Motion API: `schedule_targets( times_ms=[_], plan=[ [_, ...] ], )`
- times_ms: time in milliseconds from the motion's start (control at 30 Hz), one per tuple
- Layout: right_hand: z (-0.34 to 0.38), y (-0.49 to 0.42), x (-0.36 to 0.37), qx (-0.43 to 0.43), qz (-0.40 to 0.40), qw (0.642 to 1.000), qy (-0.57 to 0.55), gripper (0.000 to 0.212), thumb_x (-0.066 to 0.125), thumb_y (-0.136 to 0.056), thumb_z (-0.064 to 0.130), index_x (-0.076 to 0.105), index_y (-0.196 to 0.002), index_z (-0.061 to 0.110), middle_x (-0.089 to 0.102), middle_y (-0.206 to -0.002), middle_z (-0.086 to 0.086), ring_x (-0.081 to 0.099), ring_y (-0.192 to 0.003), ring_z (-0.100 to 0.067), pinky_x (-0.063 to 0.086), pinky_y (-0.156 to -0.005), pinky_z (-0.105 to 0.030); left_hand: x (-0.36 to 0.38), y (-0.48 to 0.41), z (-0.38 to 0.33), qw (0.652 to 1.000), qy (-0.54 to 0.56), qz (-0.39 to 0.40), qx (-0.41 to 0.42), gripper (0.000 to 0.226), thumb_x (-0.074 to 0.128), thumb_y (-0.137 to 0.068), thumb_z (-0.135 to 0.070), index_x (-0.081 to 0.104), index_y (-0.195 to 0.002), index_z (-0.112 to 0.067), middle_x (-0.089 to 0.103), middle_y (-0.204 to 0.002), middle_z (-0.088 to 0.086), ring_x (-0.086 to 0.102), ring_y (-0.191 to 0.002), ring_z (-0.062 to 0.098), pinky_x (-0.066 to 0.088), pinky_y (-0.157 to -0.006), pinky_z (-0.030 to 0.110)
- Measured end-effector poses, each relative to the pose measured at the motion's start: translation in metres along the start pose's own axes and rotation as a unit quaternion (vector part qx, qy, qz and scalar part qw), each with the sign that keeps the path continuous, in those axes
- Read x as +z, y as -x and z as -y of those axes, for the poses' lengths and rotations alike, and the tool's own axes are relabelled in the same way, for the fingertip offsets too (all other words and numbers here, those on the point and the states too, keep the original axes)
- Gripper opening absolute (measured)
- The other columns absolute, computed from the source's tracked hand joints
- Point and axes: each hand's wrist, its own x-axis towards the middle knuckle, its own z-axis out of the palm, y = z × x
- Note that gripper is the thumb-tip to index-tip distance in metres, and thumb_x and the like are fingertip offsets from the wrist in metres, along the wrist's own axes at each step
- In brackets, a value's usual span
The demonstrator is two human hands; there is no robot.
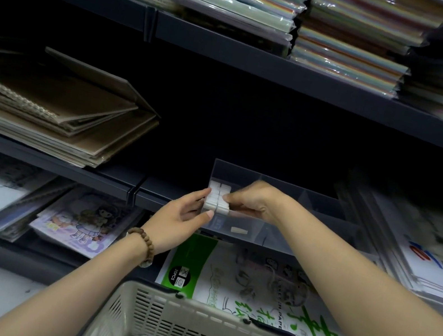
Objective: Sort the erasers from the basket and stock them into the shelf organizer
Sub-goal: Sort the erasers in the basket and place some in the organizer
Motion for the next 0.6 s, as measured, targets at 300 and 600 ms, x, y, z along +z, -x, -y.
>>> schedule_targets(
  times_ms=[300,600],
  plan=[
    [-0.007,0.004,-0.005,-0.036,-0.007,0.986,0.162,0.047,0.069,-0.082,0.040,0.064,-0.114,0.005,0.066,-0.111,-0.009,0.063,-0.102,-0.021,0.051,-0.093,-0.033,-0.003,-0.001,0.000,0.999,0.033,-0.010,0.005,0.043,0.054,-0.092,-0.033,0.045,-0.133,-0.037,0.052,-0.136,-0.004,0.046,-0.122,0.000,0.041,-0.076,0.001],
    [-0.030,0.053,-0.008,-0.222,-0.056,0.973,0.017,0.031,0.060,-0.092,0.019,0.060,-0.121,0.009,0.063,-0.116,-0.003,0.059,-0.099,-0.007,0.044,-0.077,-0.006,-0.001,0.022,-0.003,0.999,0.012,-0.004,0.036,0.054,0.055,-0.092,-0.026,0.037,-0.142,-0.026,0.043,-0.143,-0.006,0.045,-0.125,0.003,0.040,-0.101,0.019]
  ],
)
